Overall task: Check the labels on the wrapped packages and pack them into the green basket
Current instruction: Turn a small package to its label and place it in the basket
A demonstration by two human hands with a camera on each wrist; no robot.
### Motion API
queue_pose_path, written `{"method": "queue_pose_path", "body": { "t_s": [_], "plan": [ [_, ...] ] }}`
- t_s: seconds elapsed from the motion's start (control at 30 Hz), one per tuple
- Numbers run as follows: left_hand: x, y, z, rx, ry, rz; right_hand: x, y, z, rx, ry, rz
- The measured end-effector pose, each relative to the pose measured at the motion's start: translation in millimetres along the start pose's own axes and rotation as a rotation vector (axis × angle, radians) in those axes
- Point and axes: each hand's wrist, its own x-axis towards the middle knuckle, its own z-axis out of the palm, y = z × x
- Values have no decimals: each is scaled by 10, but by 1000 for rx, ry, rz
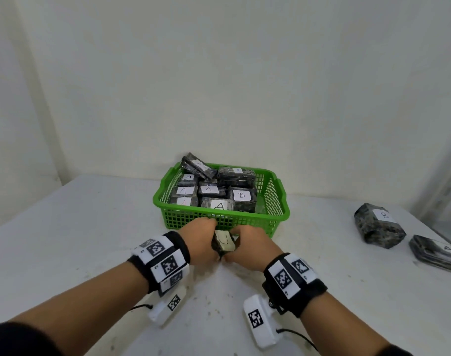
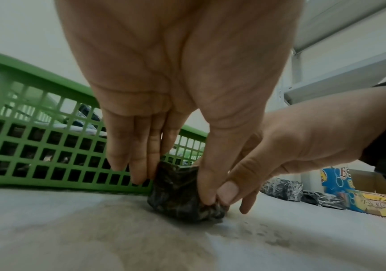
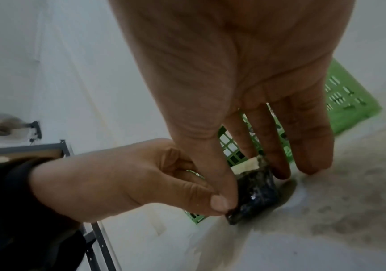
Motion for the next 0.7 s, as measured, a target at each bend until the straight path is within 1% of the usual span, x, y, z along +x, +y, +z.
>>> {"method": "queue_pose_path", "body": {
  "t_s": [0.2,0.37,0.5,0.57,0.63,0.7],
  "plan": [
    [-46,-66,49,-142,73,-12,96,53,65,104,-53,-16],
    [-57,-77,7,-281,54,4,120,179,22,212,-1,-81],
    [-38,-57,-23,-389,42,51,128,339,-86,326,-5,-128],
    [-26,-43,-41,-492,22,111,128,408,-165,428,-12,-135],
    [-24,-13,-60,-663,4,163,111,460,-248,536,-11,-136],
    [-27,32,-85,-817,43,168,106,513,-312,656,25,-123]
  ]
}}
